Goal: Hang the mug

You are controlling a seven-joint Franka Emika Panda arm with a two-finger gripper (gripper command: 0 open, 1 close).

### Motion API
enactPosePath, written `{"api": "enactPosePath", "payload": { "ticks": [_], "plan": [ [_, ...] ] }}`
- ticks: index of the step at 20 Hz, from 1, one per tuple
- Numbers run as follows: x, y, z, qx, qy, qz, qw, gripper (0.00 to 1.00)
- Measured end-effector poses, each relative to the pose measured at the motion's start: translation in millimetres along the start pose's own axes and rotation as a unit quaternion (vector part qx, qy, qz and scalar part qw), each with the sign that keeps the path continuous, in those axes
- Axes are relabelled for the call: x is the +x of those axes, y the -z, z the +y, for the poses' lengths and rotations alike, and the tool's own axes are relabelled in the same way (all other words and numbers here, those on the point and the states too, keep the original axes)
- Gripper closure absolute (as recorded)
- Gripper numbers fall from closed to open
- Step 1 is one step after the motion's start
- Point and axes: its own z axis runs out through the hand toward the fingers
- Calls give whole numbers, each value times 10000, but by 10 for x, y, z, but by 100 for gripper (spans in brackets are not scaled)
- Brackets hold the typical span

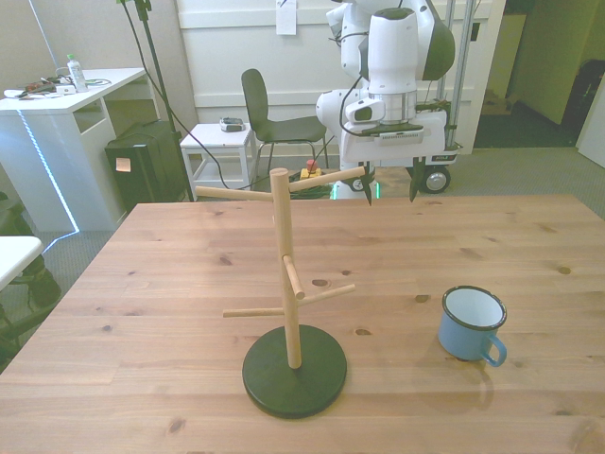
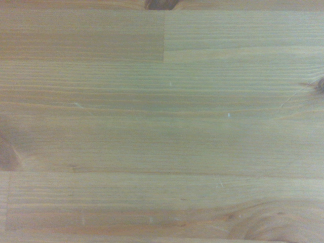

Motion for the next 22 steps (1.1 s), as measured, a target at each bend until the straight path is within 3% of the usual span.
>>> {"api": "enactPosePath", "payload": {
  "ticks": [12,22],
  "plan": [
    [63,177,-103,150,35,132,9998,0],
    [11,454,-608,353,419,308,9980,0]
  ]
}}
